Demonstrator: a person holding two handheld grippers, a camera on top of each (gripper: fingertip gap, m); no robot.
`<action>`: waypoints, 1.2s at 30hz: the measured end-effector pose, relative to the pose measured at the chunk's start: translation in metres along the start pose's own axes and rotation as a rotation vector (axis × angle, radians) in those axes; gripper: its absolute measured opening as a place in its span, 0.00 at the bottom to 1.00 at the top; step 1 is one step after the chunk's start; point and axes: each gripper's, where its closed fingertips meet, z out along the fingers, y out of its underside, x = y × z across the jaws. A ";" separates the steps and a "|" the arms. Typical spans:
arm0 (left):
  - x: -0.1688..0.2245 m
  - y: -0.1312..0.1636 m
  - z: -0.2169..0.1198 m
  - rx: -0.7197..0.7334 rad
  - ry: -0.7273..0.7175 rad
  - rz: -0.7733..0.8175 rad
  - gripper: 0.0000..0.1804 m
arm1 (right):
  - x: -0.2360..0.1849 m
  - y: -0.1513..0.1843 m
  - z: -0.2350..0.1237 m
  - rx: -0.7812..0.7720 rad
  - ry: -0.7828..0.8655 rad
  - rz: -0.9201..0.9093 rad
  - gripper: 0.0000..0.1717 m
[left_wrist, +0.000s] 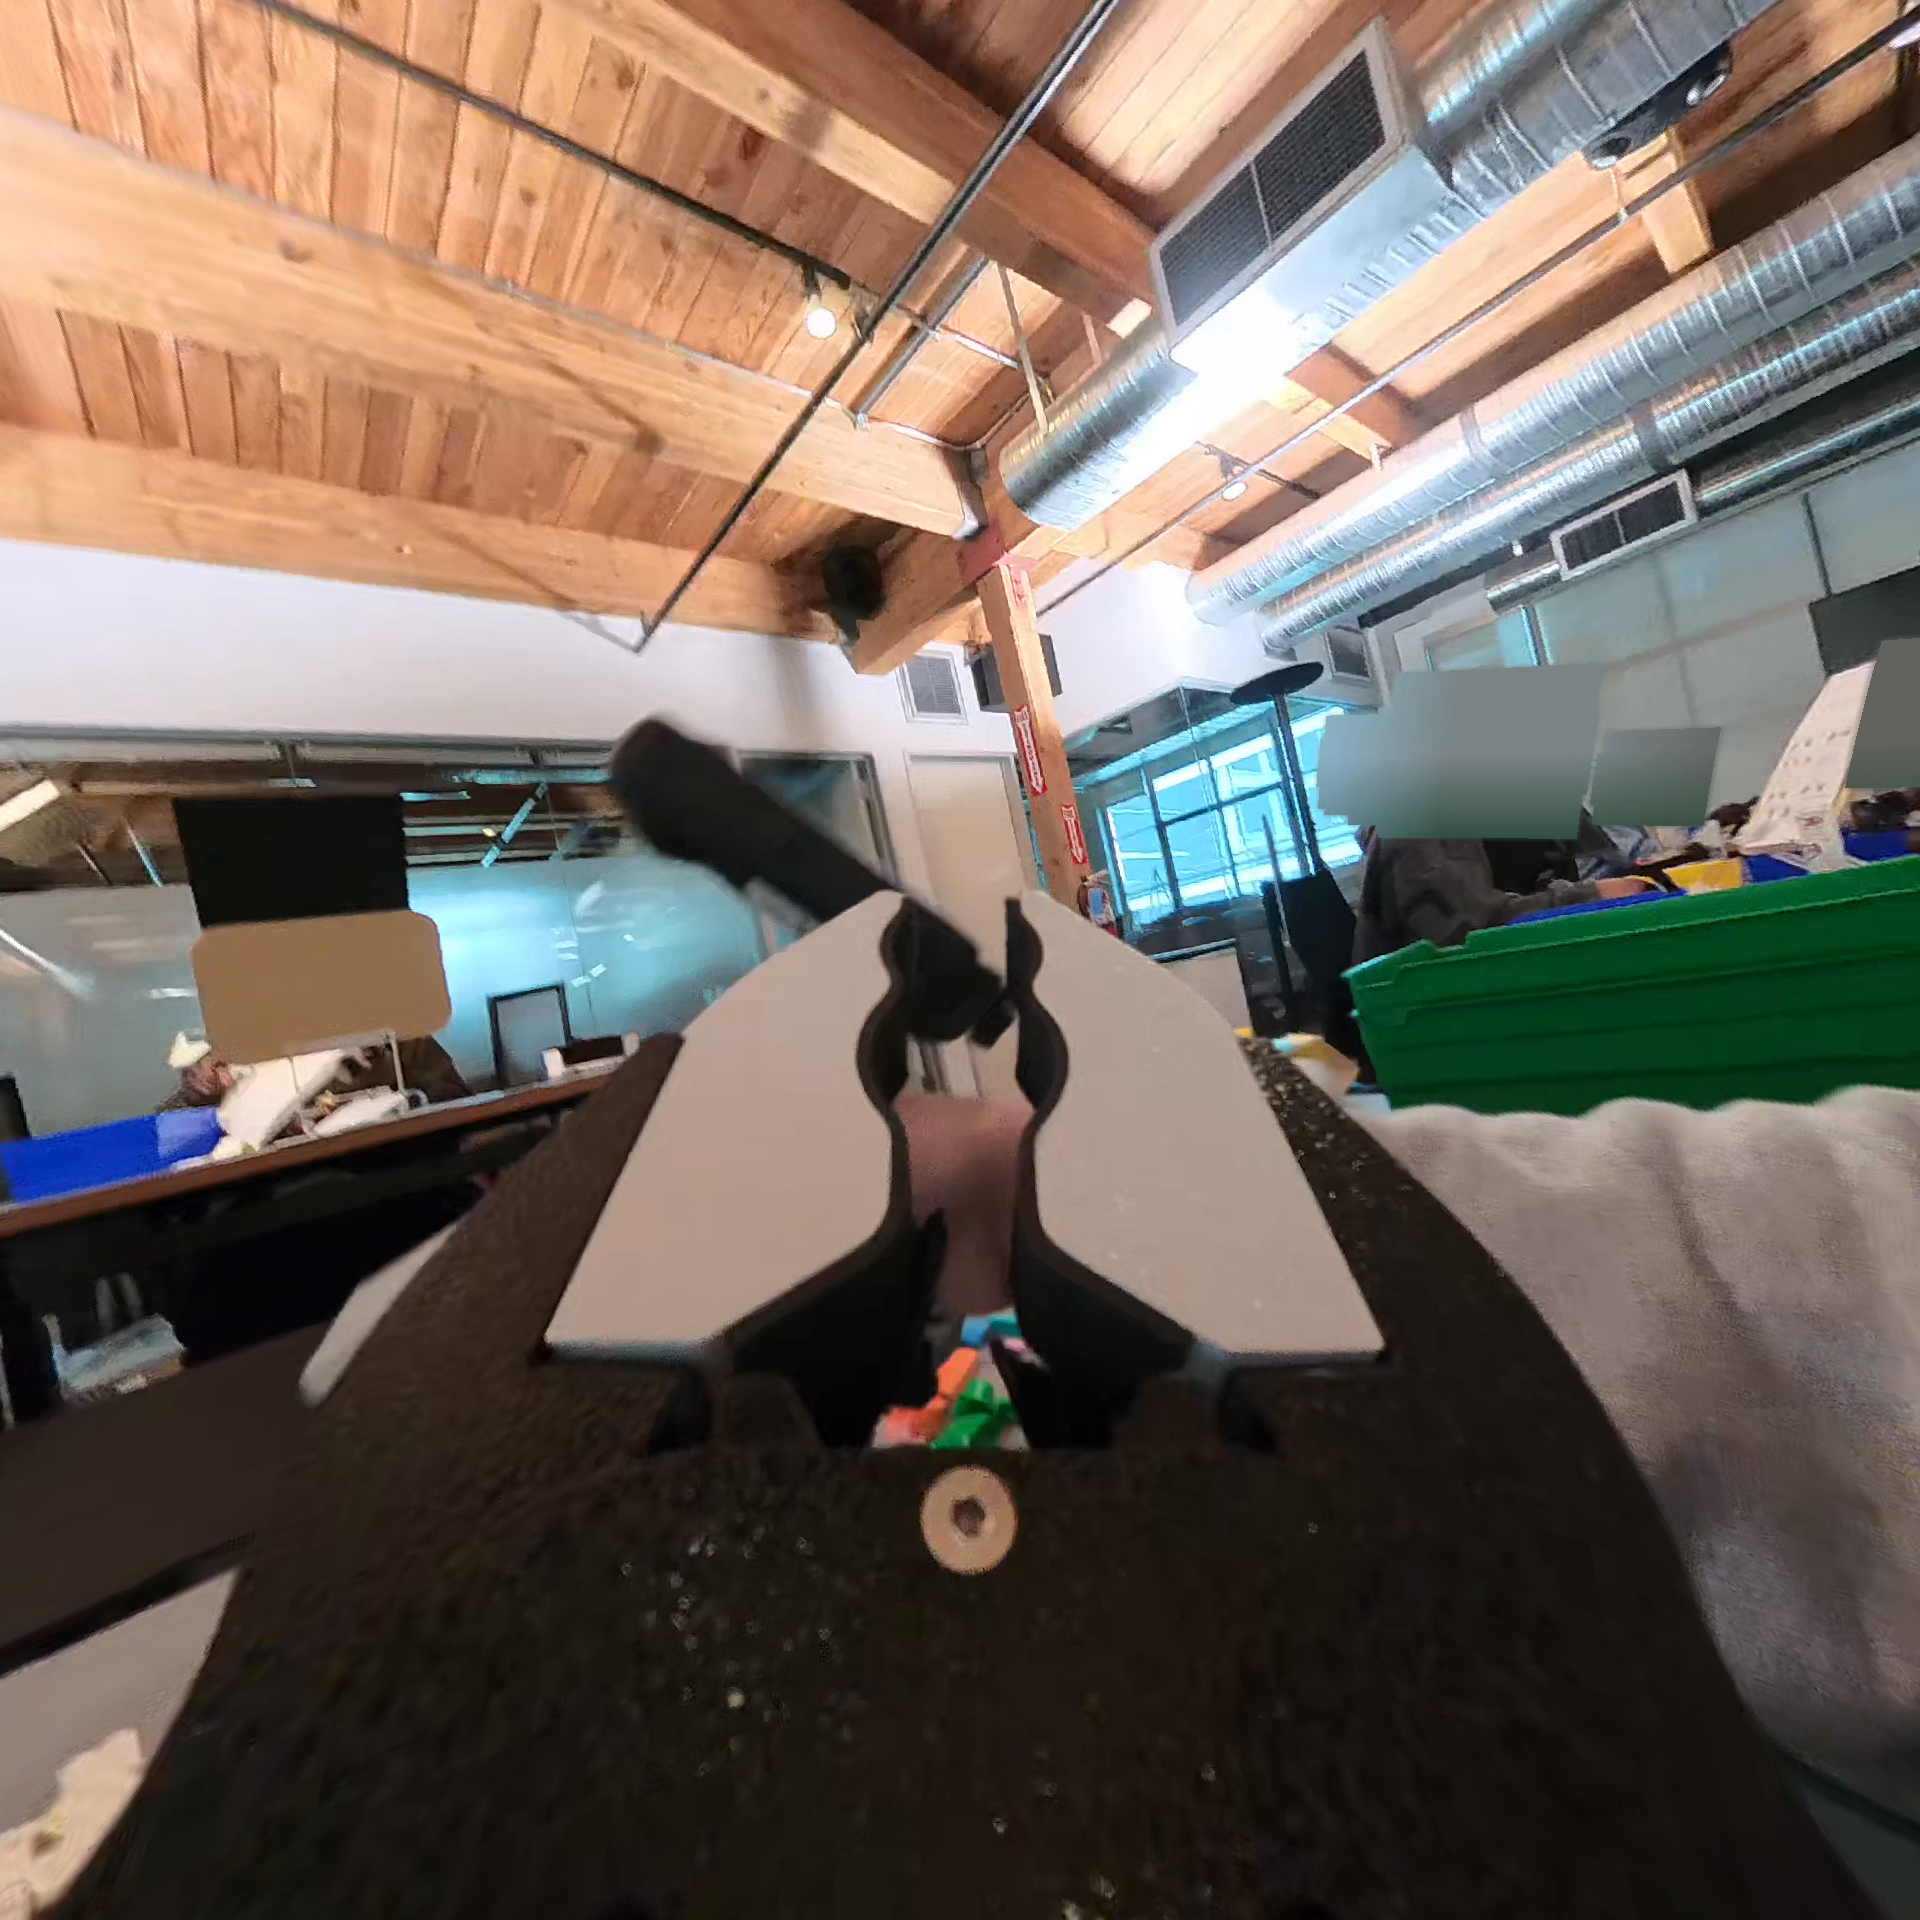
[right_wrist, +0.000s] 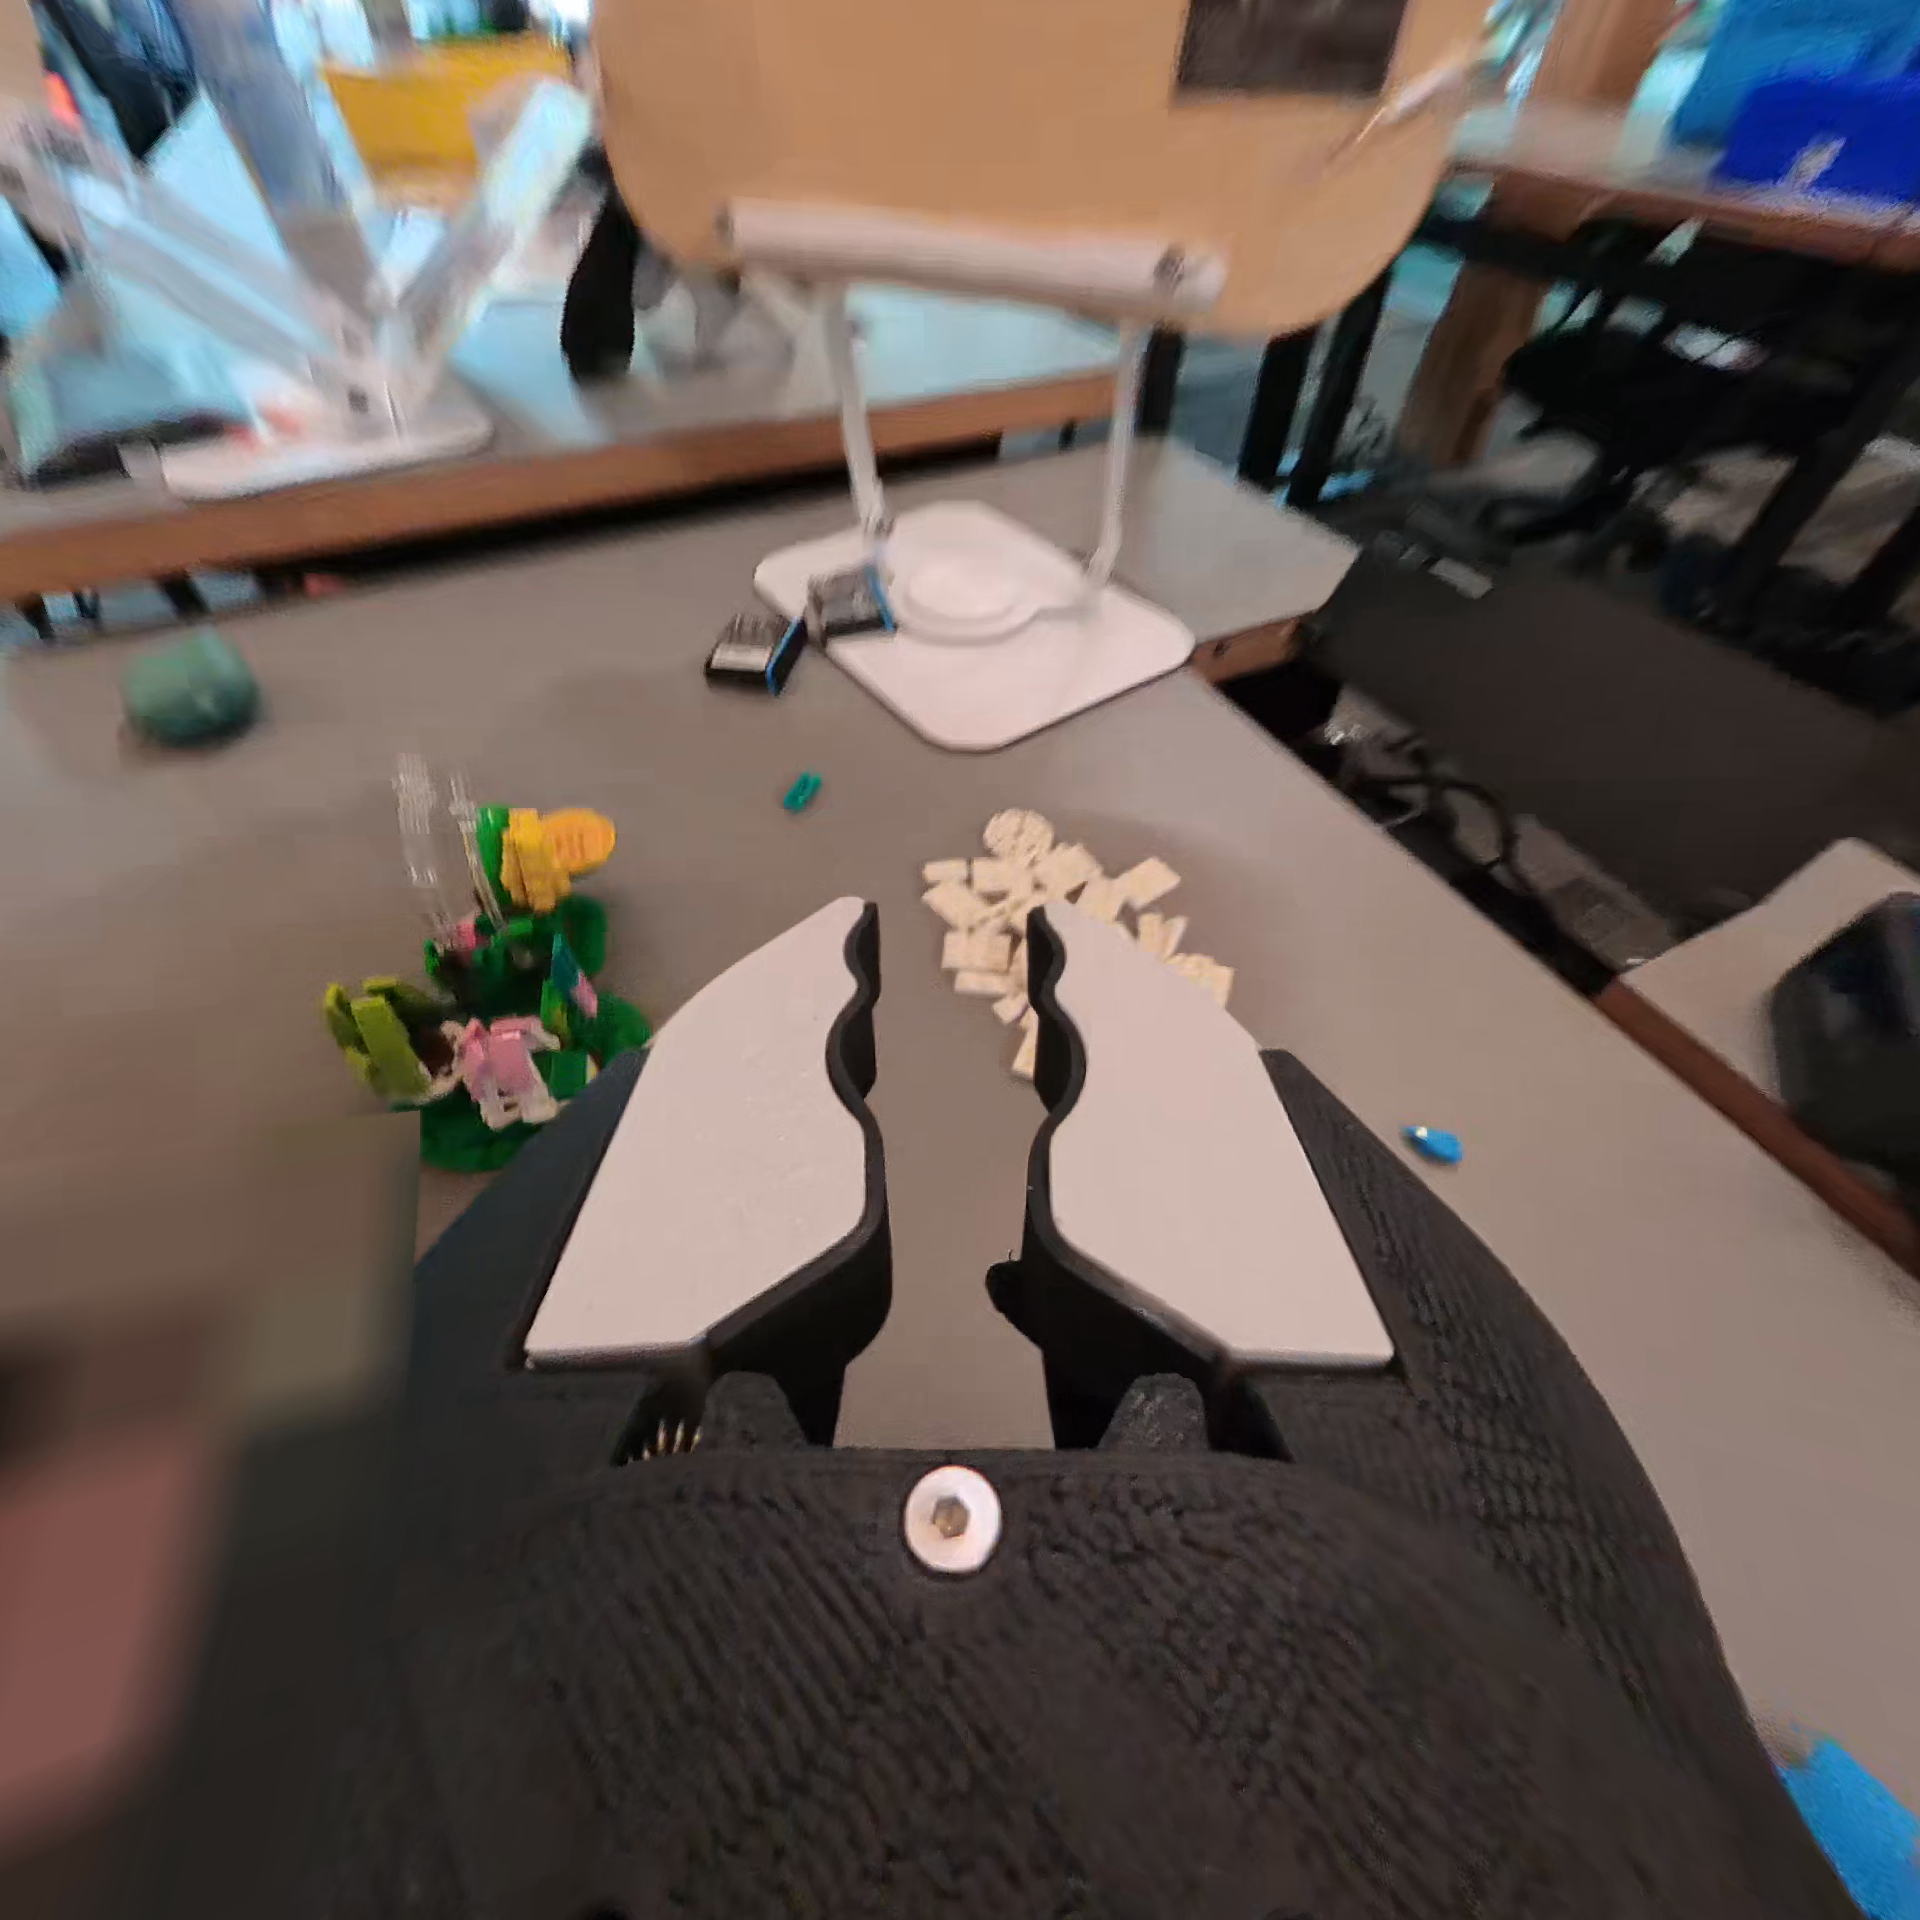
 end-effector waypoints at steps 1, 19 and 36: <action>-0.002 -0.006 -0.001 0.019 -0.012 0.015 0.08 | -0.005 0.004 0.013 -0.049 -0.024 -0.006 0.15; -0.034 -0.057 -0.016 0.169 -0.140 0.110 0.07 | -0.060 0.055 0.207 -0.709 -0.162 0.033 0.15; -0.030 -0.053 -0.014 0.148 -0.122 0.070 0.05 | -0.099 0.057 0.205 -0.727 -0.329 -0.184 0.04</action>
